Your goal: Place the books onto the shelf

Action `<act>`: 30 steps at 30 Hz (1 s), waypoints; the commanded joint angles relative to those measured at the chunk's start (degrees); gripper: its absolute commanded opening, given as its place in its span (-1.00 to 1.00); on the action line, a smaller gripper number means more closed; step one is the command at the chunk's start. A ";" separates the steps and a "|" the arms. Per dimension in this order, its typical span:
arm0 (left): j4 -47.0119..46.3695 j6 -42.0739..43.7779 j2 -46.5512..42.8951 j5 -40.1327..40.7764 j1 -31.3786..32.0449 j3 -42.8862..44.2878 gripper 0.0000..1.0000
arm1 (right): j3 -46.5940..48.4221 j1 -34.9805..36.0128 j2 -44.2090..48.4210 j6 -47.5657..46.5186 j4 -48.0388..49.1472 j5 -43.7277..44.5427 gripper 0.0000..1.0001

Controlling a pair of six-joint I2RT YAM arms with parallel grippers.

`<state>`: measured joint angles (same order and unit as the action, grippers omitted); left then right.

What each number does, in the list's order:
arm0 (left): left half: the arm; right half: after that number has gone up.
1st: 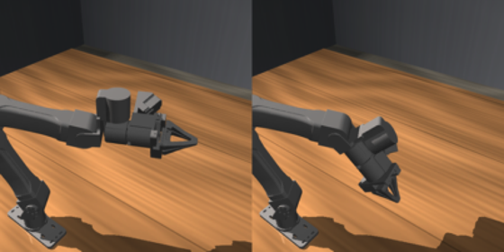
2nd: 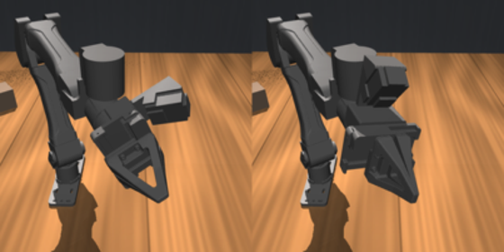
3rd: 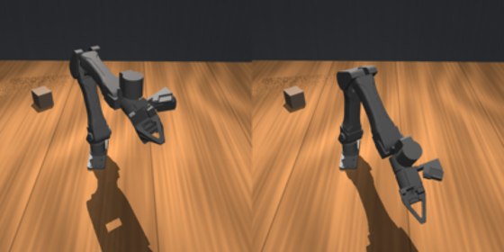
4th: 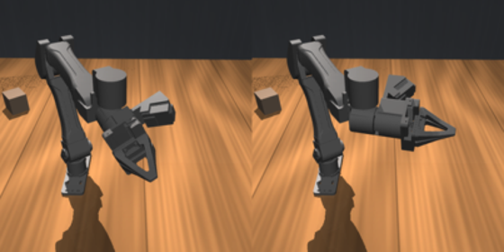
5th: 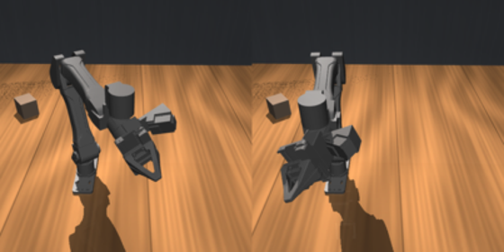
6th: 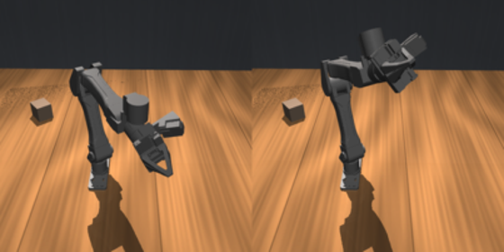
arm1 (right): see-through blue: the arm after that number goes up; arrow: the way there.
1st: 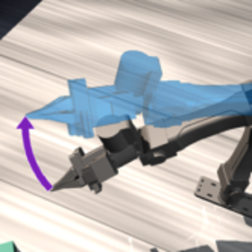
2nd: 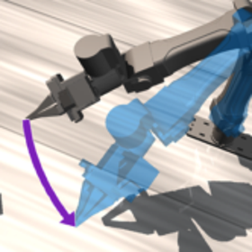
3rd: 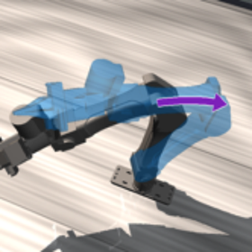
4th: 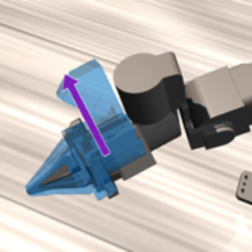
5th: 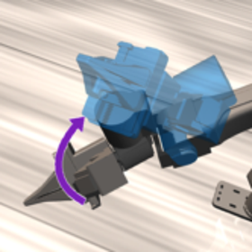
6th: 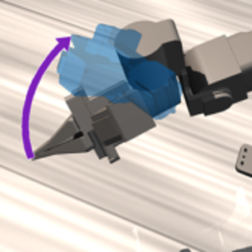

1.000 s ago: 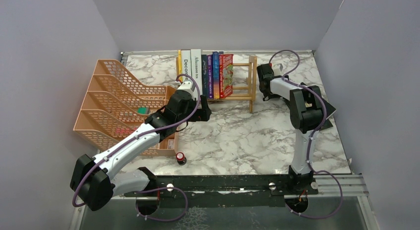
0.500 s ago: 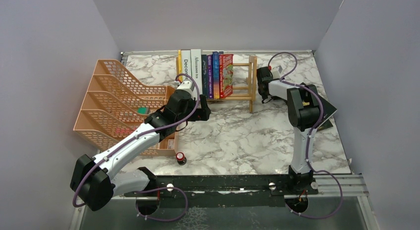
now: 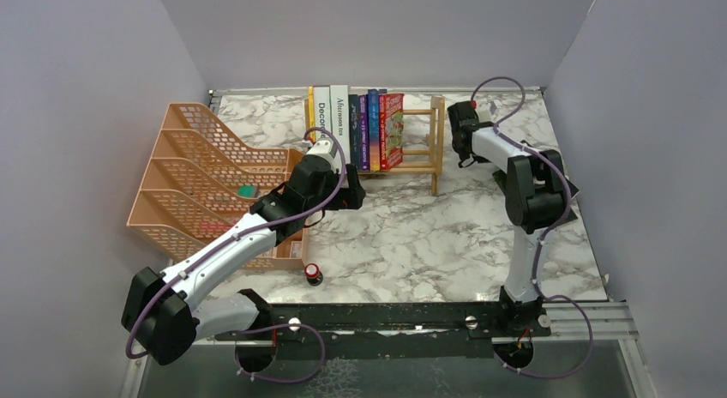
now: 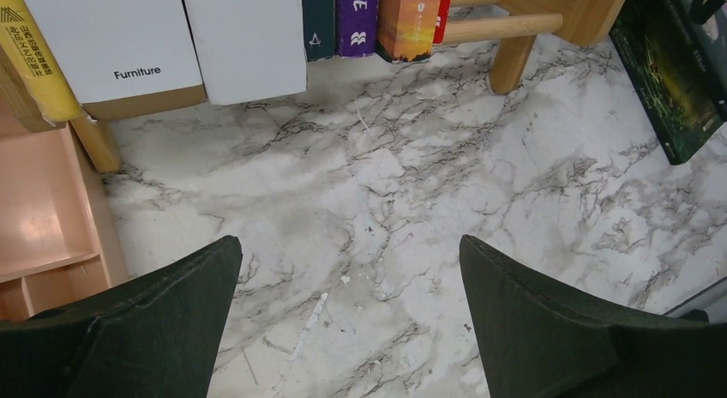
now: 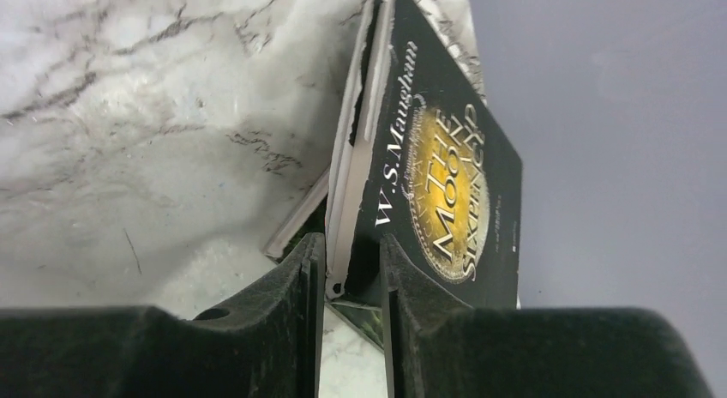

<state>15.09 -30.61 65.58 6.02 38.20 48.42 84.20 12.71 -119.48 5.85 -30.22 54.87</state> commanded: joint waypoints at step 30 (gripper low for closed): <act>-26.85 -0.55 11.19 -12.63 8.03 8.23 0.94 | -7.30 0.84 41.59 17.84 -9.31 -24.22 -0.98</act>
<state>-1.10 -33.58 73.54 -6.81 42.04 53.56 79.31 13.19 -81.10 19.55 -41.43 32.86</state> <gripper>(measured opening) 0.971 0.245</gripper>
